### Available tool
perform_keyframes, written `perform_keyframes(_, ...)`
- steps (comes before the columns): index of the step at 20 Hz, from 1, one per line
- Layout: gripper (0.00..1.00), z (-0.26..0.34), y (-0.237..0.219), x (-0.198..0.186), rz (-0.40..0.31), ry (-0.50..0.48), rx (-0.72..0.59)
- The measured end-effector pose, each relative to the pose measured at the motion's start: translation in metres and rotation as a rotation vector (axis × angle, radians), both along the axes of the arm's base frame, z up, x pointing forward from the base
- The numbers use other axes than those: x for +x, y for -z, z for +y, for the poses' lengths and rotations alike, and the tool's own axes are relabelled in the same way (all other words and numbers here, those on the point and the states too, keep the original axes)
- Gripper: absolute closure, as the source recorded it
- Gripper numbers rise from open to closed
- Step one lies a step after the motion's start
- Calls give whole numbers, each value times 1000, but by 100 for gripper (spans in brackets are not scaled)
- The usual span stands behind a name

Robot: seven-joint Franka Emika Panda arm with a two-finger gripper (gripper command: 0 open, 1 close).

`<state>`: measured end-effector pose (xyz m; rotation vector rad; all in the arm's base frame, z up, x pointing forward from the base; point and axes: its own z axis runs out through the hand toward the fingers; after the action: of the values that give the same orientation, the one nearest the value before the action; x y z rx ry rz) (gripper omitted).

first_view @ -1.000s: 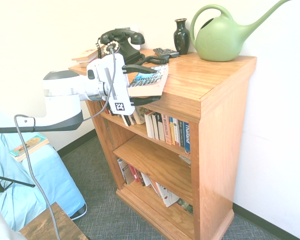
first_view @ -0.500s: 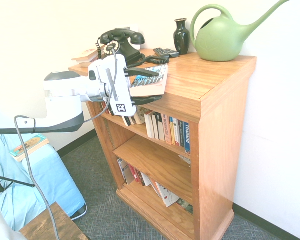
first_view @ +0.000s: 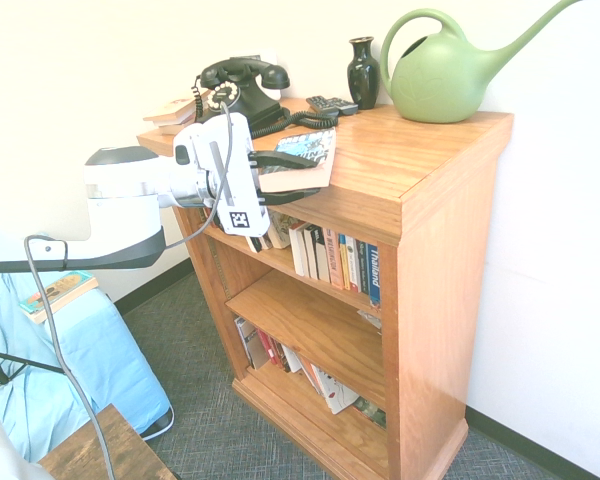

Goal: Shelf the books

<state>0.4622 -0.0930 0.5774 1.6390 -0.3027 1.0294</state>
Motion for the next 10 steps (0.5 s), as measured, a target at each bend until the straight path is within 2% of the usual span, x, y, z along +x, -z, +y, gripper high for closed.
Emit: perform_keyframes(10,100,1,3,-10,-3,-15,15)
